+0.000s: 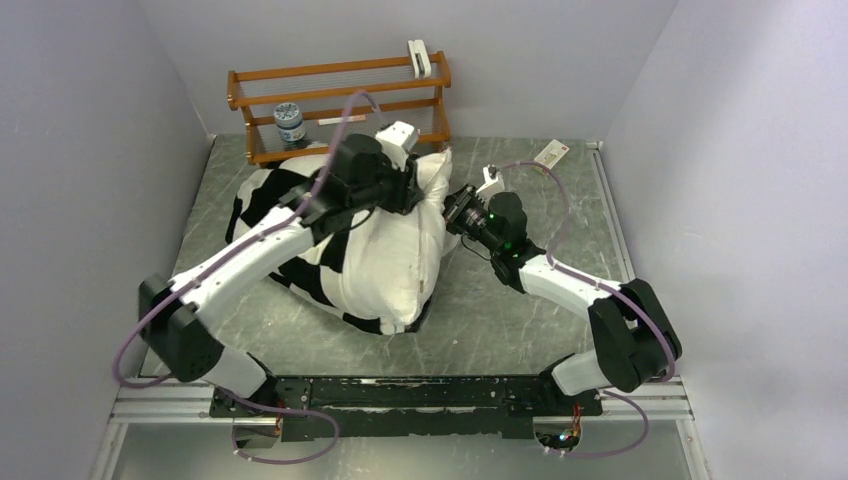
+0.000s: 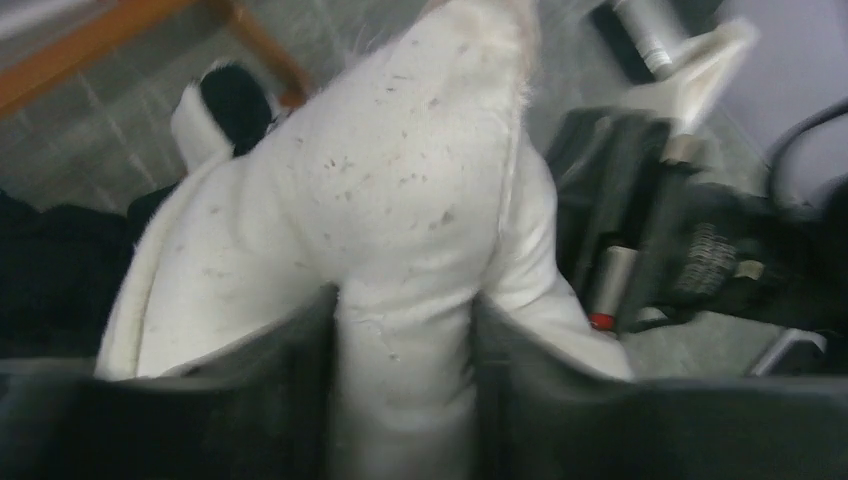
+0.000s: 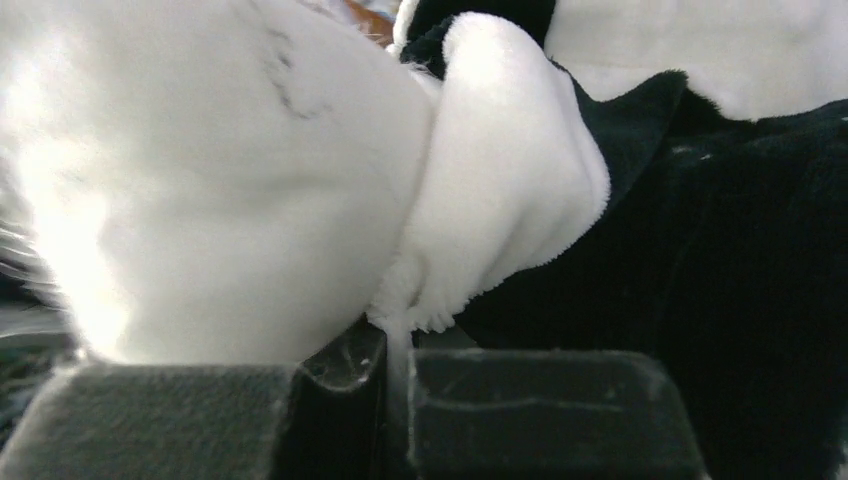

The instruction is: Put the pillow into the pillowcase

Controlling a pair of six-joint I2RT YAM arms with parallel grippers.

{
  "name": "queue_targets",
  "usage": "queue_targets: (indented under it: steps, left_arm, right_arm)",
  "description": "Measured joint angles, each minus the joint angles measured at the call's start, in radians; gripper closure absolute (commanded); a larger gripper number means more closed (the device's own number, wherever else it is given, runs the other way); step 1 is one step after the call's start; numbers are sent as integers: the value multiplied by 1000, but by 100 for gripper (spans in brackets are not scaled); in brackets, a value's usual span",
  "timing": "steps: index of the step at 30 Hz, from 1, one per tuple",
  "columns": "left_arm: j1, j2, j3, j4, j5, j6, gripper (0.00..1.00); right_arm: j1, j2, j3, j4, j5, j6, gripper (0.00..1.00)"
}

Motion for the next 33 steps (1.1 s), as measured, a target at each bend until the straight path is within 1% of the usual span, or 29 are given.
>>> queue_targets:
  steps: [1,2,5,6,8,11,14,17,19,22,28,33]
  left_arm:
    - [-6,27,-16,3,-21,6,91]
    - [-9,56,-34,9,-46,16,95]
    - [-13,127,-151,88,-110,29,95]
    - [-14,140,-190,113,-117,29,95]
    - [-14,169,-260,177,-115,14,95]
    - [-14,206,-300,259,-104,-11,95]
    - [-14,245,-308,332,-101,-34,95]
    - [-14,286,-308,386,-92,-53,95]
    - [-14,317,-304,417,-90,-67,95]
    - [-15,353,-283,429,-90,-80,95]
    - [-31,427,-237,435,-95,-97,95]
    - [-44,480,-215,453,-109,-111,94]
  right_arm:
    - [-1,0,4,-23,8,-19,100]
    - [-5,0,11,-68,21,-44,100]
    - [-48,-1,8,-224,57,-105,100]
    - [-63,-5,0,-252,61,-113,100]
    - [-106,-23,-28,-293,49,-121,100]
    - [-178,-63,-58,-307,-10,-110,100]
    - [-245,-99,-90,-261,-78,-81,100]
    - [-275,-111,-106,-197,-150,-59,100]
    - [-277,-111,-111,-149,-196,-47,100]
    - [-280,-111,-142,-32,-263,-35,100]
    - [-291,-108,-149,54,-389,-37,100]
    - [-272,-77,-149,145,-463,2,100]
